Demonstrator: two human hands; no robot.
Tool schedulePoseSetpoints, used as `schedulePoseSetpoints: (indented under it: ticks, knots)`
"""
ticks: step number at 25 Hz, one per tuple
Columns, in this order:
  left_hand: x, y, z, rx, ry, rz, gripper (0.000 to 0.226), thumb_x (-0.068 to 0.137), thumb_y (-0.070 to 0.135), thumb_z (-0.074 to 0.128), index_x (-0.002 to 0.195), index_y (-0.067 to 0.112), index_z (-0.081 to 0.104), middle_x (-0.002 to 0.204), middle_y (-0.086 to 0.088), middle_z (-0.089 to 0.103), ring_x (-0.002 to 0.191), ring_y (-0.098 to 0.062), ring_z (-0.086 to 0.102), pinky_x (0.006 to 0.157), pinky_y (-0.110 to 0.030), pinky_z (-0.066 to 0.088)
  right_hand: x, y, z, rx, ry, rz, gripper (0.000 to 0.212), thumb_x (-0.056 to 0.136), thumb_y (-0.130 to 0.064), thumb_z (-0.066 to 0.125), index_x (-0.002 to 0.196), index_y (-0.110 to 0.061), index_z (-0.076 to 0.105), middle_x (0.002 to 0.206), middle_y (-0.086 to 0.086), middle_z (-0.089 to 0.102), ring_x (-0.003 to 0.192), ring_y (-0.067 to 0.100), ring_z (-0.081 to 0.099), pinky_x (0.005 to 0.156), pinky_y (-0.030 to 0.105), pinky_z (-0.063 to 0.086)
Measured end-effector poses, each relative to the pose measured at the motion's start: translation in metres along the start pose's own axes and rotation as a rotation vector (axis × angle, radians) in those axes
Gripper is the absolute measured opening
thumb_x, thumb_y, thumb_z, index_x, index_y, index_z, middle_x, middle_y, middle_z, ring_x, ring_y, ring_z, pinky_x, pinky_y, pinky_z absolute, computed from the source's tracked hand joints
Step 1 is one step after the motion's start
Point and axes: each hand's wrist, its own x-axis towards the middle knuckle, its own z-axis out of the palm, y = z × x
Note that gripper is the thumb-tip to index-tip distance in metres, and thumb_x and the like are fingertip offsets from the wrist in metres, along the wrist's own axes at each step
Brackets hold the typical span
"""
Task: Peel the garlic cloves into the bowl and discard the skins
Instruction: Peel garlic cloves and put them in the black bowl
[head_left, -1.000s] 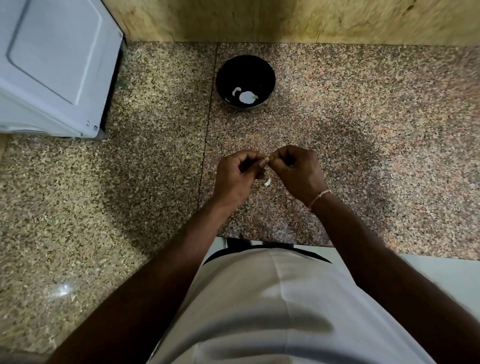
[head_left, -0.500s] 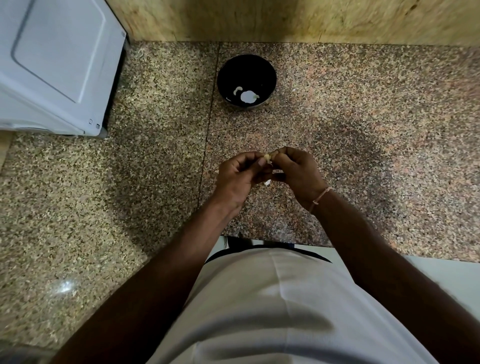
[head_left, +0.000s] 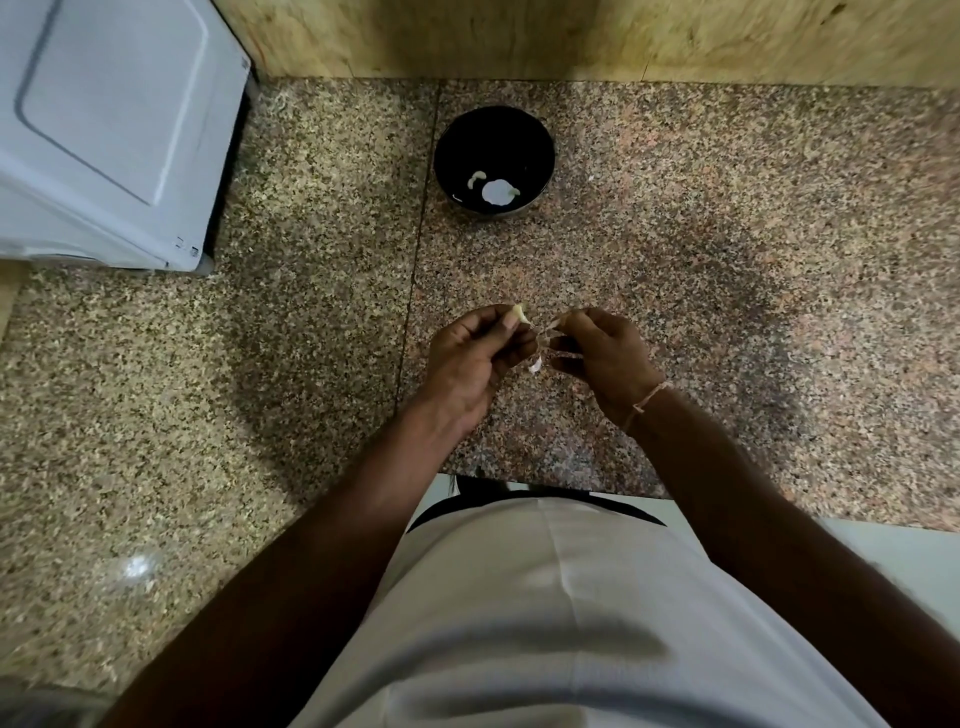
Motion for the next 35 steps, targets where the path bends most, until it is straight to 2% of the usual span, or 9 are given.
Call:
schedulePoseSetpoints:
  ticks: [3,5,7,9,11,14,21,30,35]
  knots:
    - [0.004,0.001,-0.006,0.017,0.012,0.007,0.012,0.096,0.0,0.069,0.106,0.003,0.075,0.096,-0.015,0.077,0.09,-0.025,0.074,0.082,-0.035,0.065,0.006,0.006,-0.005,-0.302,0.062,-0.069,0.016,0.102,-0.016,0.059,0.091,-0.008,0.068,0.085,0.009,0.069,0.078,0.025,0.065,0.079,0.052,0.061]
    - [0.007,-0.001,-0.008,0.053,0.019,0.028,0.011,0.095,0.0,0.07,0.104,0.004,0.076,0.095,-0.014,0.077,0.089,-0.024,0.074,0.083,-0.036,0.065,0.009,0.006,-0.003,-0.493,0.072,-0.133,0.014,0.101,-0.016,0.061,0.091,-0.018,0.071,0.084,0.002,0.073,0.074,0.023,0.066,0.075,0.052,0.061]
    - [0.008,-0.003,-0.009,0.092,0.024,0.054,0.011,0.096,-0.001,0.07,0.101,0.006,0.077,0.092,-0.01,0.078,0.086,-0.021,0.075,0.079,-0.033,0.065,0.011,0.004,0.0,-0.574,0.059,-0.189,0.015,0.1,-0.017,0.064,0.095,-0.029,0.072,0.083,-0.012,0.071,0.069,0.01,0.068,0.066,0.043,0.06]
    - [0.008,-0.004,-0.009,0.124,0.039,0.072,0.012,0.096,-0.001,0.069,0.098,0.008,0.077,0.089,-0.007,0.079,0.083,-0.019,0.076,0.075,-0.03,0.064,0.011,0.003,0.004,-0.62,0.051,-0.254,0.013,0.095,-0.021,0.072,0.093,-0.034,0.071,0.082,-0.019,0.07,0.068,-0.005,0.066,0.059,0.025,0.057]
    - [0.007,-0.005,-0.008,0.134,0.061,0.068,0.012,0.096,-0.001,0.069,0.098,0.009,0.076,0.088,-0.007,0.079,0.08,-0.017,0.076,0.071,-0.027,0.063,0.01,0.002,0.008,-0.651,0.074,-0.312,0.014,0.088,-0.024,0.081,0.086,-0.032,0.07,0.079,-0.016,0.071,0.069,-0.004,0.067,0.06,0.014,0.053]
    - [0.009,-0.004,-0.008,0.142,0.084,0.057,0.01,0.096,0.0,0.07,0.099,0.008,0.075,0.087,-0.008,0.079,0.08,-0.018,0.076,0.07,-0.028,0.063,0.011,0.0,0.011,-0.672,0.102,-0.351,0.013,0.085,-0.023,0.083,0.086,-0.027,0.071,0.078,-0.014,0.071,0.071,-0.002,0.067,0.058,0.01,0.05]
    - [0.008,-0.002,-0.007,0.181,0.045,0.09,0.009,0.094,0.001,0.072,0.095,0.009,0.076,0.091,-0.008,0.079,0.085,-0.02,0.077,0.073,-0.03,0.063,0.004,-0.006,0.016,-0.704,0.073,-0.442,0.009,0.09,-0.02,0.076,0.097,-0.017,0.081,0.084,-0.007,0.076,0.076,0.004,0.072,0.066,0.02,0.057]
    - [0.006,0.007,0.0,0.171,0.024,0.086,0.01,0.094,0.0,0.072,0.095,0.009,0.077,0.092,-0.009,0.08,0.088,-0.022,0.077,0.076,-0.033,0.064,0.001,-0.016,0.017,-0.817,0.06,-0.492,0.013,0.094,-0.026,0.068,0.093,-0.015,0.074,0.077,-0.003,0.072,0.068,0.014,0.067,0.06,0.036,0.056]
    - [0.005,0.011,-0.001,0.121,-0.006,0.034,0.01,0.096,0.004,0.071,0.098,0.011,0.078,0.095,-0.008,0.079,0.089,-0.02,0.076,0.077,-0.031,0.063,0.003,-0.014,0.02,-0.755,0.014,-0.45,0.015,0.097,-0.023,0.062,0.091,-0.01,0.067,0.077,0.003,0.069,0.065,0.019,0.062,0.06,0.041,0.053]
